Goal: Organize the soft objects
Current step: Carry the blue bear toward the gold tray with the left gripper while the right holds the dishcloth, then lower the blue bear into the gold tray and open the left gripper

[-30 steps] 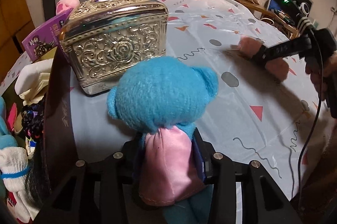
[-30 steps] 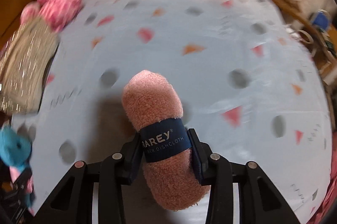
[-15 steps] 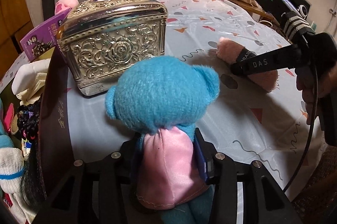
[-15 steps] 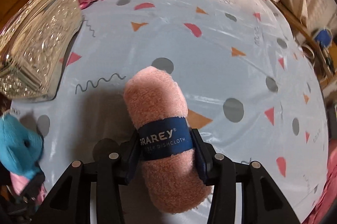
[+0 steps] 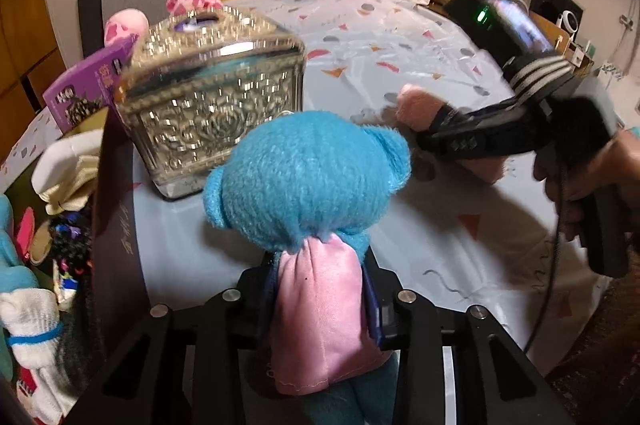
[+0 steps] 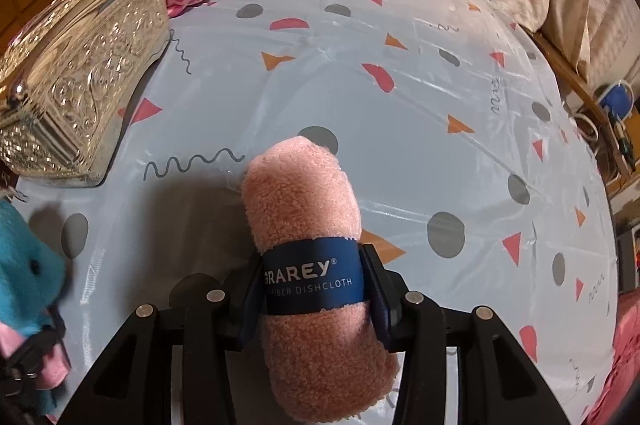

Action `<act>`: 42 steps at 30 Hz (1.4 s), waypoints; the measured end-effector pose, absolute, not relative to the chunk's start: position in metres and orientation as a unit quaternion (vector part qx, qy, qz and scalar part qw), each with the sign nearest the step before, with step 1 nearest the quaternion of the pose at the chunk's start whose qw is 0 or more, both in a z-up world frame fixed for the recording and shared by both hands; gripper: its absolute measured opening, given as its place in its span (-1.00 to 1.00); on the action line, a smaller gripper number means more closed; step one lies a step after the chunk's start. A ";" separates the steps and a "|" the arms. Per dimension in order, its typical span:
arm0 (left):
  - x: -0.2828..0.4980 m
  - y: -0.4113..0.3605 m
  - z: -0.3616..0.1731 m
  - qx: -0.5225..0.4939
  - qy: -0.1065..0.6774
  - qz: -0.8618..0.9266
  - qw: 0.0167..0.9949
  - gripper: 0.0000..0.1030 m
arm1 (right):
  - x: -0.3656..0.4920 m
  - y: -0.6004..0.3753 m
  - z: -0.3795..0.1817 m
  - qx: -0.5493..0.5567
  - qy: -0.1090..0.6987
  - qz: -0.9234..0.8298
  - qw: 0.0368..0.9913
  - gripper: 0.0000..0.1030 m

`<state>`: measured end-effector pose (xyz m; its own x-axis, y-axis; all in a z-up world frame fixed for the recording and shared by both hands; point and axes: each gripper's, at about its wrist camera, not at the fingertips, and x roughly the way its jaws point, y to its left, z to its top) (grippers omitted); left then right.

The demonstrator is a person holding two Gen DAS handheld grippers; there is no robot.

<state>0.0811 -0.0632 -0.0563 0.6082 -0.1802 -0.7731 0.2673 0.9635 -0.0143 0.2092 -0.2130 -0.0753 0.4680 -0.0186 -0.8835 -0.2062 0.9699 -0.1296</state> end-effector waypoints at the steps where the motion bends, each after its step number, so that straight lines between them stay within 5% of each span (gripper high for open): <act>1: 0.079 -0.063 -0.051 0.050 0.420 -0.128 0.897 -0.28 | 0.209 -0.213 -0.075 -0.112 0.512 0.056 0.850 -0.14; 27: 0.041 0.006 0.044 0.014 0.338 -0.096 0.936 -0.27 | 0.203 -0.216 -0.071 -0.136 0.501 0.055 0.853 -0.16; 39: 0.018 0.176 0.029 -0.130 0.369 0.018 0.920 -0.27 | 0.201 -0.212 -0.070 -0.151 0.498 0.057 0.852 -0.22; 42: 0.010 0.197 0.011 -0.132 0.385 0.037 0.913 -0.06 | 0.200 -0.211 -0.070 -0.153 0.498 0.056 0.852 -0.22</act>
